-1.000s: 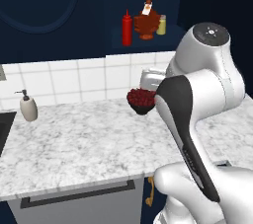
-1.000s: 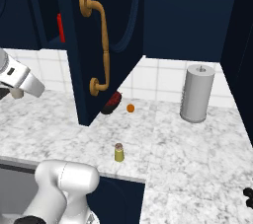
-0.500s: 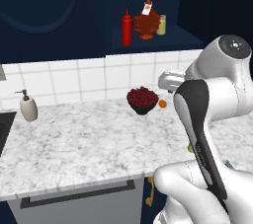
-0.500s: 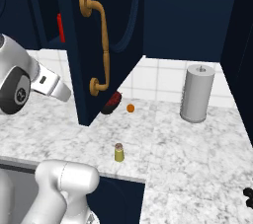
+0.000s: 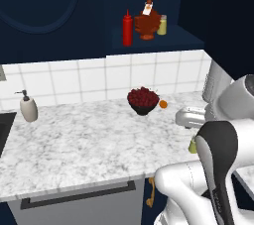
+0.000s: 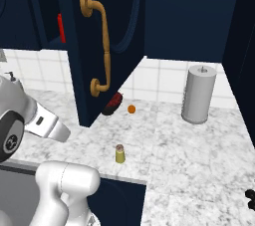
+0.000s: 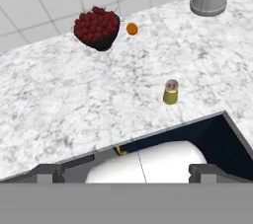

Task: Put the shaker and condiment bottle from the counter next to their counterparts in the cabinet.

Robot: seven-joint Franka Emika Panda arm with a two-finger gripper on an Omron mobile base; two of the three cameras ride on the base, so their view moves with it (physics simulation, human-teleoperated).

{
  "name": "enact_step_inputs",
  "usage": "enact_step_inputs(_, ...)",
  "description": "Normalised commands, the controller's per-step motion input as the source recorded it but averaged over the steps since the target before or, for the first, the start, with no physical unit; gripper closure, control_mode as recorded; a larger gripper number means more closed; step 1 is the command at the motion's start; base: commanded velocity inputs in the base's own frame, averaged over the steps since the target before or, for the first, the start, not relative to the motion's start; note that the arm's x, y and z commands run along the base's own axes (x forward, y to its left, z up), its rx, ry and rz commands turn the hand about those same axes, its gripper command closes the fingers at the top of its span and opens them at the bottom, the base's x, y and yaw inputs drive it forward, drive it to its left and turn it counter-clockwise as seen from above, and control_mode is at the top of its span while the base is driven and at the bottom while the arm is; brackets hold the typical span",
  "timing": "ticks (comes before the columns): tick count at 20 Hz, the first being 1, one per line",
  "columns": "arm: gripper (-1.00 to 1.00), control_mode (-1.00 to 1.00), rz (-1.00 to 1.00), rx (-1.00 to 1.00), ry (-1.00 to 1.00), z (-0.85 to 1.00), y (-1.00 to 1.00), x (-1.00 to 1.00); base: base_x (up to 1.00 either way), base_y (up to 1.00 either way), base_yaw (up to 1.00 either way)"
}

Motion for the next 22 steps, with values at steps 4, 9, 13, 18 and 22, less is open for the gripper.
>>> enact_step_inputs(4, -1.00, -1.00, 0.00, 0.00, 0.00, -0.55, -0.25, -0.70, 0.00, 0.00, 0.00)
enact_step_inputs(9, -1.00, -1.00, -0.01, 0.00, 0.00, -0.02, -0.41, 0.21, 0.00, 0.00, 0.00)
enact_step_inputs(13, -1.00, -1.00, -0.03, 0.00, 0.00, 0.00, -0.55, 0.51, 0.00, 0.00, 0.00)
enact_step_inputs(18, -1.00, -1.00, -0.05, 0.00, 0.00, 0.00, 0.00, 0.03, 0.00, 0.00, 0.00)
enact_step_inputs(22, -1.00, -1.00, 0.00, 0.00, -0.02, 0.00, 0.00, -0.04, 0.00, 0.00, 0.00)
